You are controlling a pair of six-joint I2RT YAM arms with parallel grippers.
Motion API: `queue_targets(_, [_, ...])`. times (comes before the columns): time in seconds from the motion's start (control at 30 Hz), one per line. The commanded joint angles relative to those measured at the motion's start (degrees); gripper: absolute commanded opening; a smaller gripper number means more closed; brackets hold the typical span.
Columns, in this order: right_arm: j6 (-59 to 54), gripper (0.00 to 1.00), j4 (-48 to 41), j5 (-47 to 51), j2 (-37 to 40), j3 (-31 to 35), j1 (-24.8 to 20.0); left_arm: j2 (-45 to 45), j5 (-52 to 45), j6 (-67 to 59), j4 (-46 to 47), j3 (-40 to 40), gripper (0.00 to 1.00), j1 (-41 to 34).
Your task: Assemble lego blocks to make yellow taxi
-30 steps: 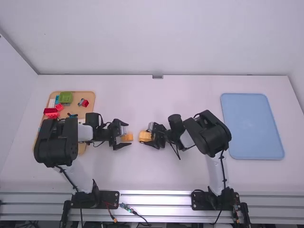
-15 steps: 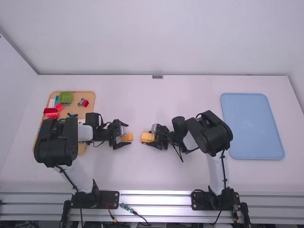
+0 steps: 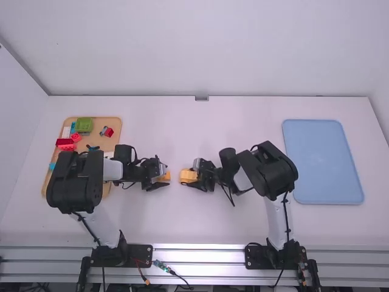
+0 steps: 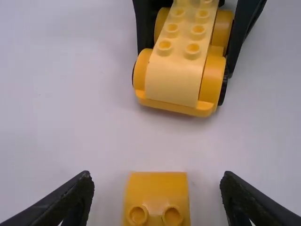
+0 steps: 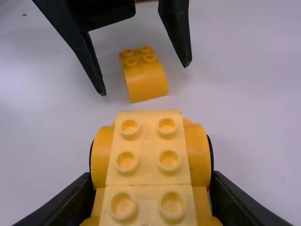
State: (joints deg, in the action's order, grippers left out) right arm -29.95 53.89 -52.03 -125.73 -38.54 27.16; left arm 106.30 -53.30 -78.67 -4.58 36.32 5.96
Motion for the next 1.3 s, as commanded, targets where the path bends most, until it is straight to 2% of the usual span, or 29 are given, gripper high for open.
queue_targets(0.0, [-1.8, 0.45, -2.0, -1.3, -1.0, -0.4, 0.2, 0.7, -0.2, -0.2, 0.9, 1.0, 0.71, 1.0])
queue_targets(0.13, [-1.8, 0.45, -1.6, -1.9, -1.0, -0.3, 0.2, 0.7, -3.8, -0.6, 1.1, 1.1, 0.7, 2.3])
queue_targets(0.67, [-2.0, 0.45, -0.5, -2.2, -1.0, 0.3, -0.2, 5.0, -6.2, -0.8, 4.9, 5.3, 0.72, 1.9])
queue_targets(0.77, [-1.5, 0.45, 0.6, -2.1, -1.0, 0.7, -0.3, 5.0, -5.9, -0.8, 4.5, 5.1, 0.68, 1.9])
queue_targets(0.83, [-1.3, 0.46, 0.7, -2.2, -1.0, 0.6, -0.3, 5.0, -5.4, -0.6, 2.7, 4.0, 0.62, 1.9])
queue_targets(1.1, [-1.3, 0.45, 0.8, -2.1, -1.0, 0.7, -0.3, 5.0, -5.0, -0.2, -1.4, 1.4, 0.6, 2.3])
queue_targets(1.27, [-1.3, 0.46, 0.8, -2.2, -1.0, 0.7, -0.3, 5.0, -5.1, -0.2, -0.6, 1.9, 0.49, 2.3])
